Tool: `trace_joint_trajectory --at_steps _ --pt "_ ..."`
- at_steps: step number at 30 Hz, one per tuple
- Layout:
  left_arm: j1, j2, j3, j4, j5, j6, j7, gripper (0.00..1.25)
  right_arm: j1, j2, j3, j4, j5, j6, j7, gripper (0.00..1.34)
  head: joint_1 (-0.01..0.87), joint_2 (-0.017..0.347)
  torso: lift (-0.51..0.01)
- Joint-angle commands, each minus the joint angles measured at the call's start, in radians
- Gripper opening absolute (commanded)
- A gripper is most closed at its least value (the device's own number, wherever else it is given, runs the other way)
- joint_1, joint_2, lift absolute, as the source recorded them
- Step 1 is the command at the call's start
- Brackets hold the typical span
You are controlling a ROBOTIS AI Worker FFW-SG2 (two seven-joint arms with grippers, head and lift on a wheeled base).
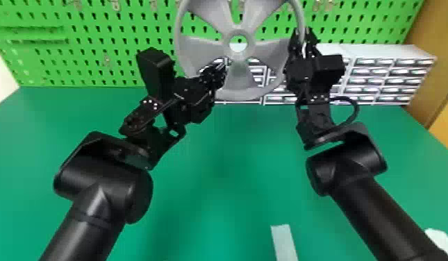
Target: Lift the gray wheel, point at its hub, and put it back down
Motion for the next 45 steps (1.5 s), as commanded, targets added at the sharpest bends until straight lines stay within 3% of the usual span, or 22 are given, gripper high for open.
trace_joint_trajectory --at_steps 1,16,45 --pt "-0.024 0.0 -0.02 0.05 -0.019 -0.036 0.025 0.03 0.0 0.001 0.01 0.0 -0.001 -0.001 0.0 0.02 0.692 0.048 -0.088" --pt "-0.087 0.0 -0.072 0.127 -0.102 -0.125 0.127 0.03 0.003 0.003 0.047 0.0 -0.001 -0.009 0.0 0.02 0.692 0.048 -0.088" --pt "-0.109 0.0 -0.085 0.162 -0.16 -0.15 0.146 0.03 0.006 0.001 0.064 -0.001 -0.008 -0.015 0.0 0.02 0.692 0.048 -0.088"
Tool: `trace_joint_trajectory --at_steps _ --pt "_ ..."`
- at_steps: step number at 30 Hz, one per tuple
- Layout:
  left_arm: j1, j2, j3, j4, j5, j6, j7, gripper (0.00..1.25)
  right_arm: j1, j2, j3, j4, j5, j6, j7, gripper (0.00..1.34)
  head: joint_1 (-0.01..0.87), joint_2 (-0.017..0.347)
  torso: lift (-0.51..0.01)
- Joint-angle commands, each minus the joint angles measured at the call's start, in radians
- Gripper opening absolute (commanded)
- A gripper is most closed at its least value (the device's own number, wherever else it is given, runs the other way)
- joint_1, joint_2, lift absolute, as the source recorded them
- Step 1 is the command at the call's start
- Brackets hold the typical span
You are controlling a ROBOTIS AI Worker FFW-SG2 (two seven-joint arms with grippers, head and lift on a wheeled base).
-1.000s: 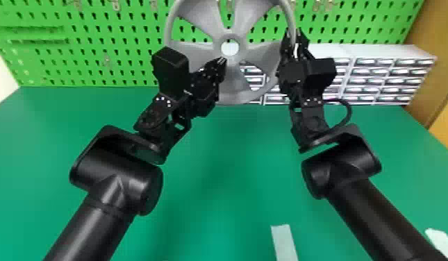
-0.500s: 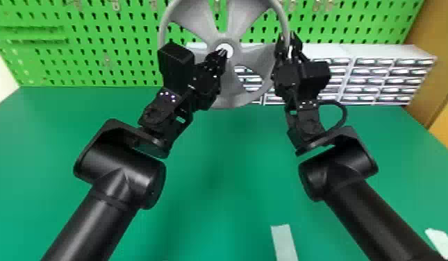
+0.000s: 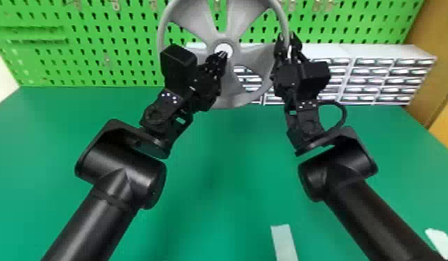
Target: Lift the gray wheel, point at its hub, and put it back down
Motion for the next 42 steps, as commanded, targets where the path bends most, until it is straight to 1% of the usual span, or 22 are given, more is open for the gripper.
trace_joint_trajectory --at_steps 1,19,24,29,31,33,35,37,39,42 --pt "0.001 0.0 -0.001 0.0 -0.006 0.0 0.0 0.03 0.0 0.0 0.0 0.0 0.0 0.0 0.0 0.02 0.692 0.048 -0.088" --pt "0.004 0.0 -0.006 -0.004 -0.008 -0.009 -0.002 0.03 0.005 -0.002 -0.005 0.0 -0.002 -0.002 0.0 0.02 0.692 0.048 -0.088" --pt "0.01 0.002 -0.006 -0.027 0.015 -0.008 -0.023 0.03 0.005 -0.002 -0.012 0.0 -0.002 0.0 0.0 0.02 0.692 0.048 -0.088" --pt "0.039 0.006 0.003 -0.087 0.015 -0.002 -0.045 0.03 0.0 -0.002 -0.023 0.0 0.0 0.002 0.0 0.02 0.692 0.048 -0.088" --pt "0.064 0.009 0.016 -0.115 0.041 0.0 -0.048 0.03 -0.002 -0.002 -0.028 0.0 0.001 0.005 0.0 0.02 0.692 0.048 -0.088" --pt "0.089 0.011 0.032 -0.147 0.049 0.005 -0.051 0.03 -0.003 -0.002 -0.034 0.0 0.003 0.008 0.0 0.02 0.692 0.048 -0.088" --pt "0.116 0.014 0.054 -0.192 0.058 0.028 -0.069 0.03 -0.003 -0.002 -0.04 0.0 0.003 0.009 0.0 0.02 0.692 0.048 -0.088" --pt "0.141 0.023 0.066 -0.225 0.084 0.046 -0.089 0.03 -0.003 -0.005 -0.046 0.0 0.003 0.009 0.0 0.02 0.692 0.048 -0.088" --pt "0.162 0.034 0.075 -0.253 0.106 0.057 -0.094 0.03 -0.003 -0.006 -0.049 0.0 0.003 0.009 0.0 0.02 0.692 0.048 -0.088" --pt "0.204 0.045 0.105 -0.31 0.109 0.08 -0.094 0.03 -0.003 -0.008 -0.055 -0.003 0.001 0.009 0.0 0.02 0.692 0.048 -0.088"
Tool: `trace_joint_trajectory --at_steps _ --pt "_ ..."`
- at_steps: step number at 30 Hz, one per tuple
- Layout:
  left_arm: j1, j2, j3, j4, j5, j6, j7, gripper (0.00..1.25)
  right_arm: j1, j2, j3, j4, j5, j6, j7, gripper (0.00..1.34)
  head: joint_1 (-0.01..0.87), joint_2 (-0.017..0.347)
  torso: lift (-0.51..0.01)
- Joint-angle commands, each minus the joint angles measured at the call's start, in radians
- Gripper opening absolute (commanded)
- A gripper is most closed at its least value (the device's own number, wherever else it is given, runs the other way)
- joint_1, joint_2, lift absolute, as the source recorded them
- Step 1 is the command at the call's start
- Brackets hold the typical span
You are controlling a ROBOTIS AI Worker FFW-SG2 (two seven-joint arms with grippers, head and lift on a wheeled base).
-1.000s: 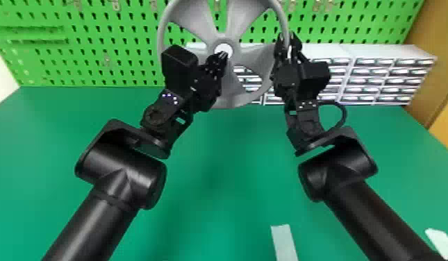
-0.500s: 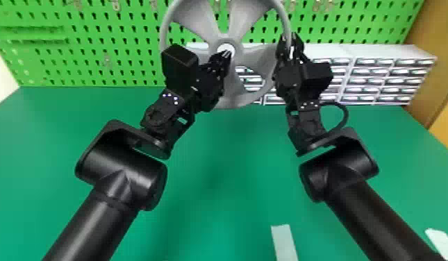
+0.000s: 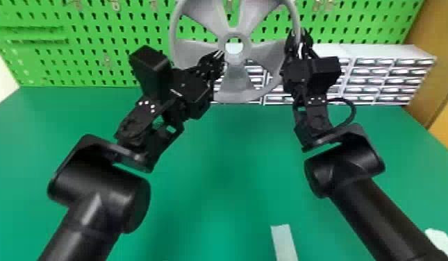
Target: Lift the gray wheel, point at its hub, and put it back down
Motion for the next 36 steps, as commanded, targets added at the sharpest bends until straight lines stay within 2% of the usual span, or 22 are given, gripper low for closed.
trace_joint_trajectory --at_steps 1,8,14,20,28,36 --pt "0.066 0.018 0.05 -0.088 0.015 0.04 0.0 0.03 0.0 -0.002 -0.008 -0.005 0.0 0.003 0.0 0.02 0.692 0.048 -0.088" --pt "0.141 0.018 0.152 -0.148 -0.002 0.073 0.0 0.03 0.002 -0.005 -0.011 -0.009 -0.003 0.005 0.0 0.02 0.692 0.048 -0.088" --pt "0.186 -0.009 0.259 -0.154 -0.005 0.073 0.0 0.03 0.002 -0.005 -0.009 -0.009 -0.005 0.005 0.0 0.02 0.692 0.048 -0.088" --pt "0.219 -0.015 0.36 -0.157 -0.022 0.073 0.002 0.03 0.003 -0.007 -0.008 -0.011 -0.008 0.005 0.0 0.02 0.692 0.048 -0.088" --pt "0.244 -0.031 0.511 -0.162 -0.045 0.073 0.0 0.03 0.008 -0.012 0.0 -0.017 -0.021 0.008 0.002 0.02 0.692 0.048 -0.088" --pt "0.25 -0.04 0.567 -0.168 -0.057 0.076 0.0 0.03 0.009 -0.013 0.006 -0.02 -0.025 0.009 0.002 0.02 0.692 0.048 -0.088"
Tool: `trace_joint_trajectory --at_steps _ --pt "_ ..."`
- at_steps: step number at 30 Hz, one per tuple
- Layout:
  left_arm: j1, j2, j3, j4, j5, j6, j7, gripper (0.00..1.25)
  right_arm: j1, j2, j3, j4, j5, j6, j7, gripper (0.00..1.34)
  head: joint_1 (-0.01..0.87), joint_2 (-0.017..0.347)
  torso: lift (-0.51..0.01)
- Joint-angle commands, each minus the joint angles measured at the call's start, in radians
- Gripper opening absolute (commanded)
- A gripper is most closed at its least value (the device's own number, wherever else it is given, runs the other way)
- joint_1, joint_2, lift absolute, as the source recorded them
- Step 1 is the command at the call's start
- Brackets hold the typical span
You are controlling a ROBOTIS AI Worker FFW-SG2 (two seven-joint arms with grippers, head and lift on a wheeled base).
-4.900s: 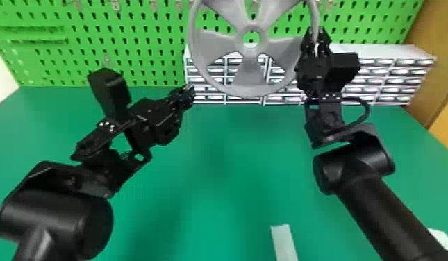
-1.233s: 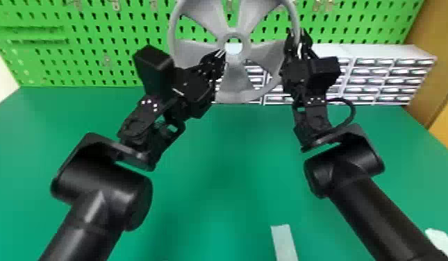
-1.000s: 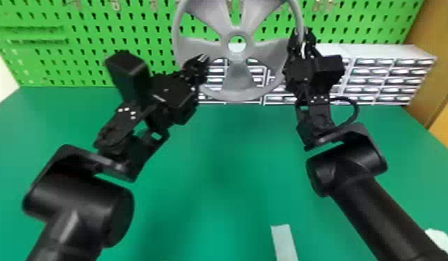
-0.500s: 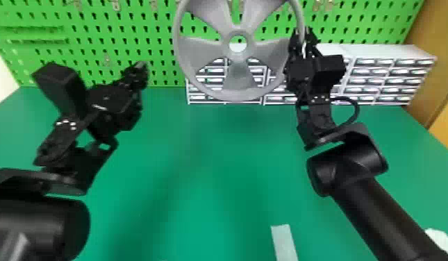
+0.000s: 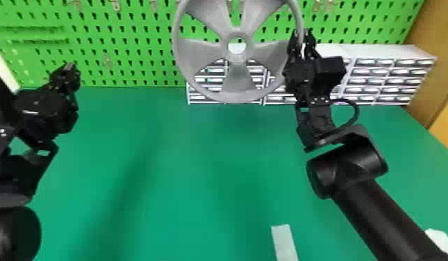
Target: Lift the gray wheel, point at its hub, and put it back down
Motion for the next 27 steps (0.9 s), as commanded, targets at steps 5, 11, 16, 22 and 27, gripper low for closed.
trace_joint_trajectory --at_steps 5,11,16,22,27 --pt "0.0 -0.003 0.01 -0.002 -0.011 0.004 0.0 0.03 0.0 0.0 0.005 -0.001 -0.002 0.002 0.0 0.02 0.692 0.048 -0.088" --pt "-0.002 -0.003 0.007 -0.002 -0.022 0.006 0.0 0.03 0.003 -0.006 0.018 -0.011 -0.019 0.025 0.0 0.02 0.692 0.048 -0.088" --pt "0.0 -0.003 0.004 -0.002 -0.02 0.007 0.0 0.03 0.016 -0.016 0.03 -0.061 -0.054 0.109 0.02 0.02 0.692 0.048 -0.088" --pt "0.0 -0.005 0.001 -0.002 -0.023 0.01 0.001 0.03 0.046 -0.017 0.008 -0.188 -0.104 0.357 0.111 0.02 0.692 0.048 -0.088" --pt "-0.002 -0.005 0.0 -0.002 -0.023 0.01 0.001 0.03 0.068 -0.01 -0.013 -0.308 -0.118 0.626 0.16 0.02 0.692 0.048 -0.088"
